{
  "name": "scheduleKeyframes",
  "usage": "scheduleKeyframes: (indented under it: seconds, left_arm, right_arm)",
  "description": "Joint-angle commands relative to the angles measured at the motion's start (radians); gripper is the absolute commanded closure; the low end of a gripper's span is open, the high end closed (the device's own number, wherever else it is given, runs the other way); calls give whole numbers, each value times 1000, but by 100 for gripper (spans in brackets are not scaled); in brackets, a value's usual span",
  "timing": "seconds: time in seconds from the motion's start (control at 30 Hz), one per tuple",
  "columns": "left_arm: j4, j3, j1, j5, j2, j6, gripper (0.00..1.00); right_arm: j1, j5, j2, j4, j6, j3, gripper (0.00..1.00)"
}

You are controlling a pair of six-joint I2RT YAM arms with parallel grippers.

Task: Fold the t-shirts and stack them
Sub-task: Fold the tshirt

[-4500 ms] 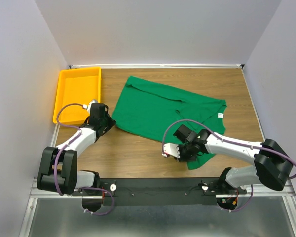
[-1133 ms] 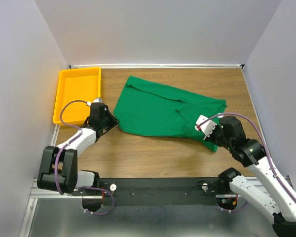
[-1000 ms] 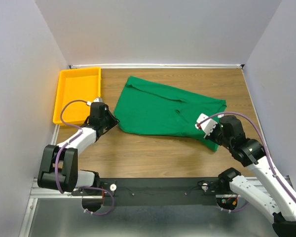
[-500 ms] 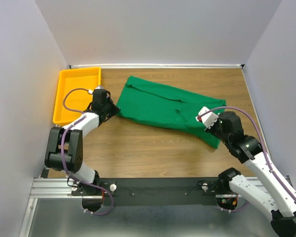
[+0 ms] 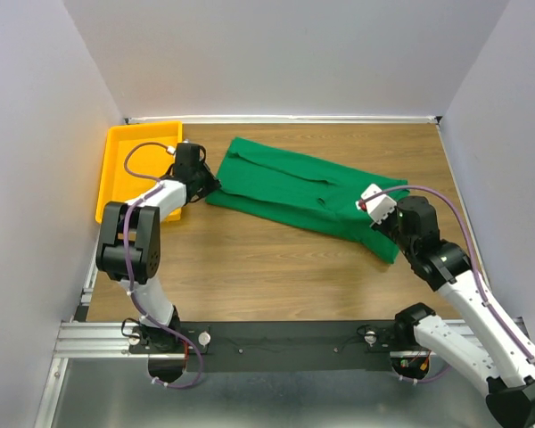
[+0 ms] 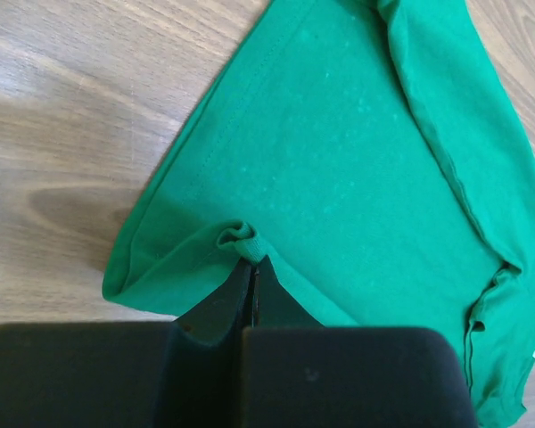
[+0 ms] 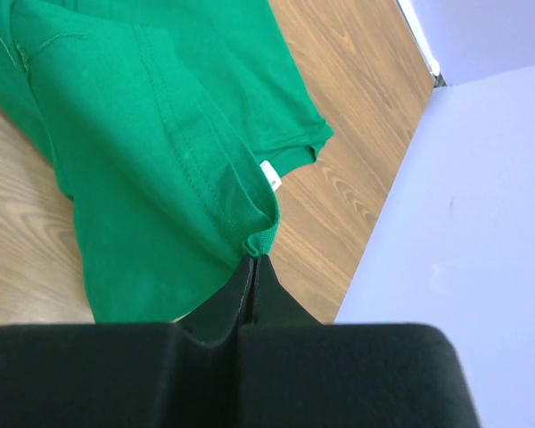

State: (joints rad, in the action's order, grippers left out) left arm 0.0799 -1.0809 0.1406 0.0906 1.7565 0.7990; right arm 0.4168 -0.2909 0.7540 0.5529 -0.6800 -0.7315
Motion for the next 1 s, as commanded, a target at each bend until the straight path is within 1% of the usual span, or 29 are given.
scheduleKeyframes:
  seconds: [0.0,0.47,0.7,0.97]
  left_arm:
    - [37,-51,-6,-9,30,-23,100]
    - [69,-122,-6,-8,84,-38,100]
    - [83,-154,-6,-11,112,-44,100]
    - [80,-136,-6,-3,106,-47,100]
  right_arm:
    - [-16,-5,7,-56,3,9,99]
    - [-39,35,73,-108,-9,-22,99]
    - [-72,36,111,-153,-10,-17,99]
    - [-127,67,175,-211,-13,-35,99]
